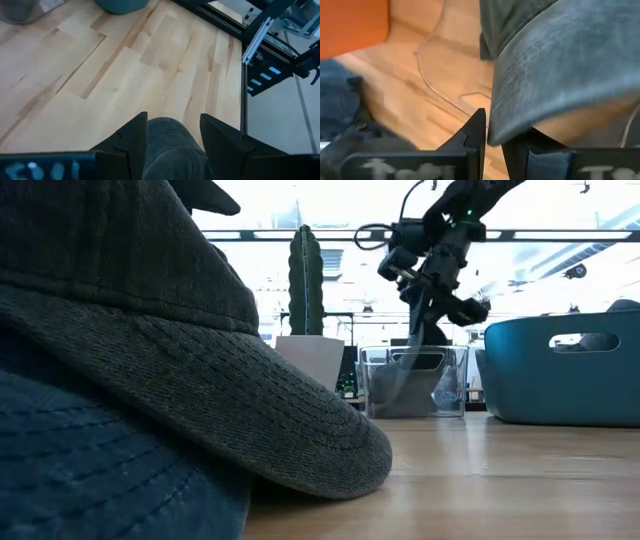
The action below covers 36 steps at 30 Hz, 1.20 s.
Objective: Pick & Place hat
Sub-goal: Put the right gray cap into the transparent bin, then put the black cap into the blue bin
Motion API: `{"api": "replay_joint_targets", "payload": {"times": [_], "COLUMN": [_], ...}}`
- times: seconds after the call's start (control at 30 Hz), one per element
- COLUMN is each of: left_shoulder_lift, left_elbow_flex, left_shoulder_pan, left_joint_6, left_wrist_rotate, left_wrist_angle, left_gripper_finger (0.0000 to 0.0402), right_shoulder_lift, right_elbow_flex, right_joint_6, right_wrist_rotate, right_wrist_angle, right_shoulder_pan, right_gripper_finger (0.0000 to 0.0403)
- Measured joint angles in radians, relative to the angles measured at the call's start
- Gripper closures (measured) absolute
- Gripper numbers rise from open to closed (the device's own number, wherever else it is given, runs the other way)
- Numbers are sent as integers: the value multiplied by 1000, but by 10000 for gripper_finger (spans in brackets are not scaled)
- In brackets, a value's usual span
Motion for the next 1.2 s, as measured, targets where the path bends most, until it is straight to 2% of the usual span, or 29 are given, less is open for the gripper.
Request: {"api": "replay_joint_targets", "payload": {"times": [0.07, 0.27, 0.5, 0.67, 0.77, 0.9, 1.07, 1.13, 1.2], "left_shoulder_lift": [0, 0, 0, -6, -17, -46, -111, -138, -161], "left_elbow_flex": [0, 0, 0, 0, 0, 0, 0, 0, 0], "left_shoulder_pan": [0, 0, 0, 1, 1, 1, 1, -1, -3], "left_joint_6": [1, 0, 13, 30, 22, 19, 77, 91, 85], "left_wrist_rotate": [-8, -11, -19, -19, -19, -18, -9, 49, 167], "left_wrist_angle": [0, -8, -24, -65, -123, -195, -226, -241, -277], "left_gripper_finger": [227, 227, 227, 227, 227, 227, 227, 227, 227], "right_shoulder_lift": [4, -53, -132, -249, -335, -418, -411, -379, -336], "right_elbow_flex": [0, 16, 51, 71, 70, 56, 44, 39, 38], "right_joint_6": [-8, -39, -77, -79, -34, 100, 259, 300, 329], "right_wrist_rotate": [8, 213, 306, 362, 361, 359, 380, 383, 383], "right_wrist_angle": [-10, -60, -188, -282, -300, -296, -263, -207, -126], "right_shoulder_pan": [-11, -14, -16, 20, 93, 249, 500, 597, 682], "right_gripper_finger": [356, 341, 275, 233, 222, 222, 224, 225, 225]}}
